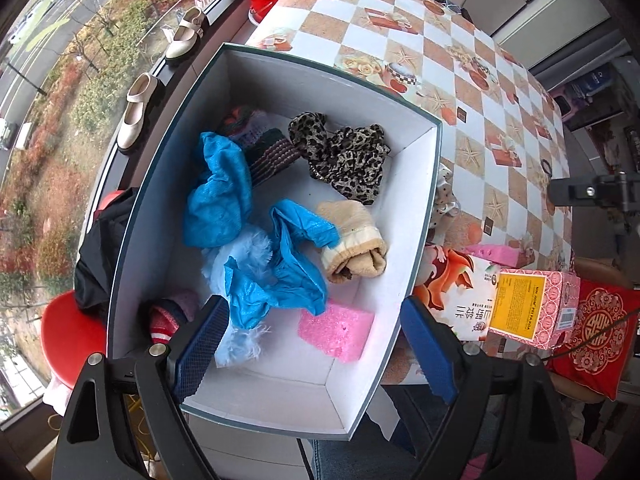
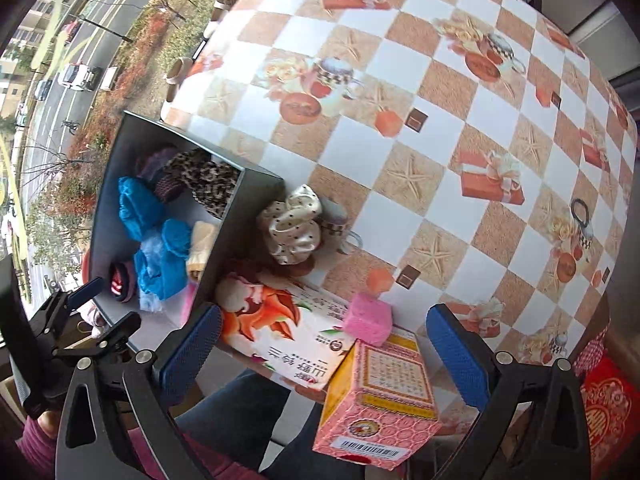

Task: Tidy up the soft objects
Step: 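Move right tool to the small pink sponge by the pink printed box and grasp it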

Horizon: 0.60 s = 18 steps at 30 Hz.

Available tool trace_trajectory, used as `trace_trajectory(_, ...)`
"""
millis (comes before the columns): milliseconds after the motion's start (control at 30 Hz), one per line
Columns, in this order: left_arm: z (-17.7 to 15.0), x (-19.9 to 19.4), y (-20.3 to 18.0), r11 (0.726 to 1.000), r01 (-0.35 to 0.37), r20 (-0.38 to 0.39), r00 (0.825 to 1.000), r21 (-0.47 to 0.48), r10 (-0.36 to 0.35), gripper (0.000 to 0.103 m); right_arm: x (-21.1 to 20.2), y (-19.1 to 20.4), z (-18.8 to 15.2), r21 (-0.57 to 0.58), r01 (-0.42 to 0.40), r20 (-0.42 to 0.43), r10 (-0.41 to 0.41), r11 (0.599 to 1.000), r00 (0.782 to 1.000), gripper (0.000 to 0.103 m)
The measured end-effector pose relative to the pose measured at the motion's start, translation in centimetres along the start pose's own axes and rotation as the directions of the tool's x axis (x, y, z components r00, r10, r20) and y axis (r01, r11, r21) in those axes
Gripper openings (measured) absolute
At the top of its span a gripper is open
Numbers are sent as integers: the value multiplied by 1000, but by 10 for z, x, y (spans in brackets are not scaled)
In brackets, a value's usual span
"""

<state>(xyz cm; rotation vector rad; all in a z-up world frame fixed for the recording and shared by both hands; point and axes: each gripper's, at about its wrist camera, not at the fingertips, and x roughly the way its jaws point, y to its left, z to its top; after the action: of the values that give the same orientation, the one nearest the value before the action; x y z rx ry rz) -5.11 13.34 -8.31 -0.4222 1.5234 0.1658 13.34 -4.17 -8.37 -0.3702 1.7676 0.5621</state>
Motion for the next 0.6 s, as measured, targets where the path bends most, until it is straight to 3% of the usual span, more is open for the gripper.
trace_trajectory(333, -13, 2, -4, 998, -51, -50, 998, -37, 49, 90, 81, 6, 49, -102, -7, -154, -9, 995, 988, 103)
trace_trajectory(600, -19, 8, -14, 996, -81, -93, 993, -45, 76, 90, 137, -3, 70, -88, -50, -268, 24, 995, 963, 103)
